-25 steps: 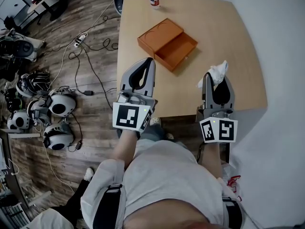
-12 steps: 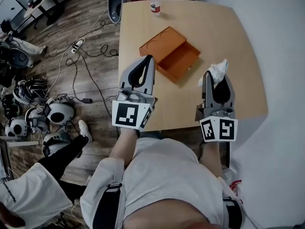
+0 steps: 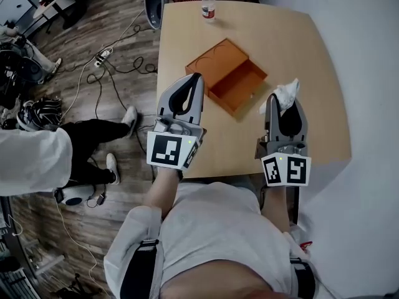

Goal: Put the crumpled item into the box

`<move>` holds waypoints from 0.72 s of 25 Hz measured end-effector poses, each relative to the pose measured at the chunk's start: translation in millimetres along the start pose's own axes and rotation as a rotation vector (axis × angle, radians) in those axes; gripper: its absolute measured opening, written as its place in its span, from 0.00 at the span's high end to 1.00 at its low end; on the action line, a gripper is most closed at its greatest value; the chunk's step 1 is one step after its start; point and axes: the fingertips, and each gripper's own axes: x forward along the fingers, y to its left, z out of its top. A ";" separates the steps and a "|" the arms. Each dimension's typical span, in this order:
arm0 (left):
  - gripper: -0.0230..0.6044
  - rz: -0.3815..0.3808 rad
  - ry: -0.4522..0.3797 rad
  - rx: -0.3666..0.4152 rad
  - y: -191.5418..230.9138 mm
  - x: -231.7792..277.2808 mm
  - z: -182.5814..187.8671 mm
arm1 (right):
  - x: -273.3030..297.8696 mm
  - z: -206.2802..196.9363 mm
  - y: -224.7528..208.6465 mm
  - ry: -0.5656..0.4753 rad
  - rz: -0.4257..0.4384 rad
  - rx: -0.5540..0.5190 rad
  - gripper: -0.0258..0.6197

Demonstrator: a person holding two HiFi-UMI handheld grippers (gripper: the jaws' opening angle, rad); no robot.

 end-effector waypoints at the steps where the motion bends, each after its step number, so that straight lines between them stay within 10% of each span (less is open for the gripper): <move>1: 0.94 0.009 0.001 0.001 -0.3 1.1 1.1 | 2.5 0.5 -1.5 0.003 0.009 0.002 0.72; 18: 0.94 0.225 0.017 0.026 -17.2 32.8 -5.3 | 60.8 -5.7 -43.5 0.043 0.254 0.024 0.72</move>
